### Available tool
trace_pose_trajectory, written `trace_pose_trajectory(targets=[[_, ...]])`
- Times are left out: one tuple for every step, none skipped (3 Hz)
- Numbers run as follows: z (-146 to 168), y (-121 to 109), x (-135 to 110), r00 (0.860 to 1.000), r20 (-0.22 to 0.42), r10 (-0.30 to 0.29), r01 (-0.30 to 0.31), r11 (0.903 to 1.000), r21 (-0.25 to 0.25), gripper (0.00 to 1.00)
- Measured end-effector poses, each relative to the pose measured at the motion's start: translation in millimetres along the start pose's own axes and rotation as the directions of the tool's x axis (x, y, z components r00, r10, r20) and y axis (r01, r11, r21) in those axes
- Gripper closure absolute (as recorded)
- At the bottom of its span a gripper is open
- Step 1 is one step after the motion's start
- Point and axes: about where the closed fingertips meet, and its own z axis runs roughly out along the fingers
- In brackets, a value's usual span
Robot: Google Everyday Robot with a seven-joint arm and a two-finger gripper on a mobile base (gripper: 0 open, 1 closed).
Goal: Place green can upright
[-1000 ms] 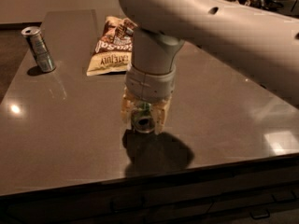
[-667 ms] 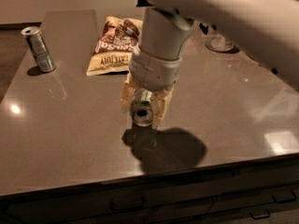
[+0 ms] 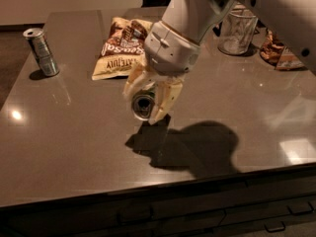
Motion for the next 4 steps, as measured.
trace_pose_trajectory(targets=[[-8.7, -13.6, -4.2, 0.978, 0.139, 0.158, -0.165, 0.9854, 0.040, 1.00], [-14.3, -27.5, -3.8, 0.901, 0.283, 0.328, -0.349, 0.9368, 0.026, 1.00], [-17.8, -36.5, 6.5, 0.755, 0.432, 0.493, -0.534, 0.8452, -0.032, 1.00], [-24.5, -38.5, 17.3, 0.648, 0.528, 0.548, -0.620, 0.7832, -0.052, 1.00]])
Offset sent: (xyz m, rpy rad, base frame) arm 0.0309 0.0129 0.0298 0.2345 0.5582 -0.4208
